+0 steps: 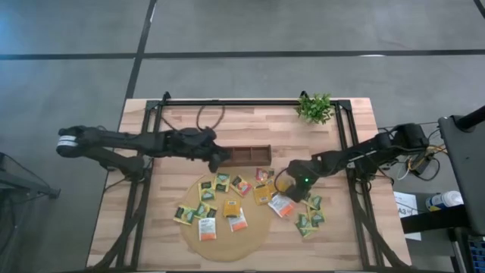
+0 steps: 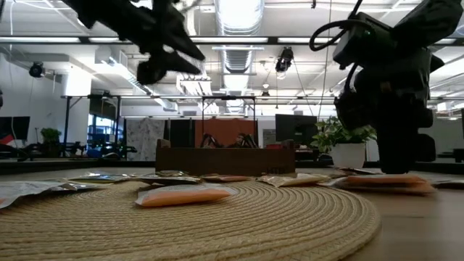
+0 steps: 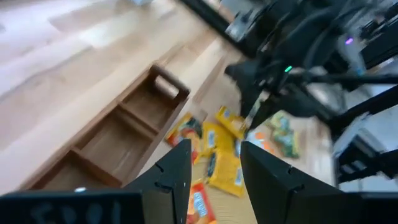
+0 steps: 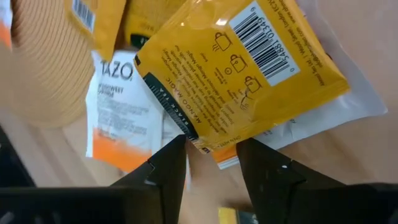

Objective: Pick & Place Tea
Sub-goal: Put the yellow tea bag into the middle section of the wooden organizer

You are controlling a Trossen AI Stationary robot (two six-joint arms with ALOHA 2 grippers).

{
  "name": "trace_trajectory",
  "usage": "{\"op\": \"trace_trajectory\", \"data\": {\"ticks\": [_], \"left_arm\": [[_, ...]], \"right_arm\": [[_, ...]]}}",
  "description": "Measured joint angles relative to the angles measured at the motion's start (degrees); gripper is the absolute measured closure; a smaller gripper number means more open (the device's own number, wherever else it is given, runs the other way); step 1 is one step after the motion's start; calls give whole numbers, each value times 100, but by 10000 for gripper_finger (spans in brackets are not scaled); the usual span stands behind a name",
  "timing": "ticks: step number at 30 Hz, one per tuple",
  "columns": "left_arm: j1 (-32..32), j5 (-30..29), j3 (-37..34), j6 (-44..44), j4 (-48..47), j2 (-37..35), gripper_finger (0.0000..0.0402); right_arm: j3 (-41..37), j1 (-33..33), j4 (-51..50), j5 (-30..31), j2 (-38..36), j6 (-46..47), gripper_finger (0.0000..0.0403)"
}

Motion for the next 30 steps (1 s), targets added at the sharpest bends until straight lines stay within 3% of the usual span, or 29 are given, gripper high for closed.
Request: {"op": "trace_trajectory", "data": {"ticks": [6,11,23,30], "left_arm": [[533,1769,237,-277,1671,1602,269],[541,2504,1039,-364,1618,2776,269],[37,2523,2614,-327,1535,4390,269],[-149,2366,3295,-168,682,4981,269]], "right_arm": [[-4,-25,-7,150,-31,247,255],[8,-25,4,241,-31,327,255],[87,-31,158,704,-31,310,255],[85,-31,166,703,-34,316,255]]}}
